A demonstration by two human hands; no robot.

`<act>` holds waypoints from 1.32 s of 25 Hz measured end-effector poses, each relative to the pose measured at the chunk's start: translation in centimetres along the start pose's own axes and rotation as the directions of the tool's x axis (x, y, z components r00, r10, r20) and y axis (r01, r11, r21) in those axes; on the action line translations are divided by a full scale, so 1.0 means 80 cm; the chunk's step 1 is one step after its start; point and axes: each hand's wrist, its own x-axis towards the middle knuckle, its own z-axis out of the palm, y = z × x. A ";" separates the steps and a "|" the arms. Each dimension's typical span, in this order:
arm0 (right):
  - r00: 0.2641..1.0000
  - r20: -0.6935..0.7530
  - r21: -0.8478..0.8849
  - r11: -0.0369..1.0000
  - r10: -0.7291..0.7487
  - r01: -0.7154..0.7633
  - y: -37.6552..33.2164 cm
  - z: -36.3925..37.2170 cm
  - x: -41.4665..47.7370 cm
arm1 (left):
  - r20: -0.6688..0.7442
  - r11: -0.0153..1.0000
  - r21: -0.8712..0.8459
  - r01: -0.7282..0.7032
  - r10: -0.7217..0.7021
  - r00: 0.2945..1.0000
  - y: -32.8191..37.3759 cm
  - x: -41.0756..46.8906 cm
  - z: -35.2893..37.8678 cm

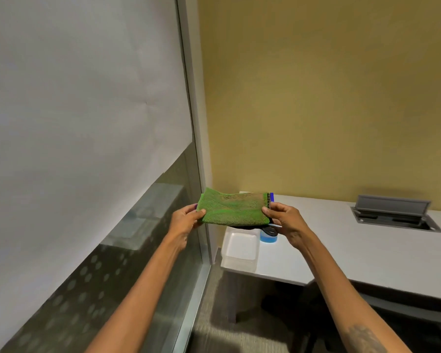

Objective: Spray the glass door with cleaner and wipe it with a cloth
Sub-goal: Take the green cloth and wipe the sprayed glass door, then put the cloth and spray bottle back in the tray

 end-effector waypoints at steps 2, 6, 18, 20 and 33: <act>0.998 0.006 -0.027 0.998 0.056 -0.056 0.000 -0.015 0.050 | -0.010 0.998 0.033 0.049 -0.049 0.999 -0.010 0.041 0.026; 0.990 -0.033 -0.116 0.984 0.134 -0.137 0.020 -0.036 0.121 | -0.055 0.989 0.080 0.121 -0.117 0.992 -0.042 0.098 0.065; 0.939 -0.224 -0.277 0.907 0.260 -0.317 0.148 -0.033 0.224 | -0.139 0.878 0.410 0.247 -0.208 0.968 -0.156 0.182 0.108; 0.931 -0.253 -0.340 0.877 0.263 -0.340 0.164 -0.032 0.234 | -0.118 0.851 0.454 0.264 -0.236 0.965 -0.169 0.193 0.111; 0.892 -0.349 -0.649 0.612 0.289 -0.452 0.219 0.011 0.283 | -0.008 0.683 0.702 0.204 -0.279 0.960 -0.224 0.239 0.125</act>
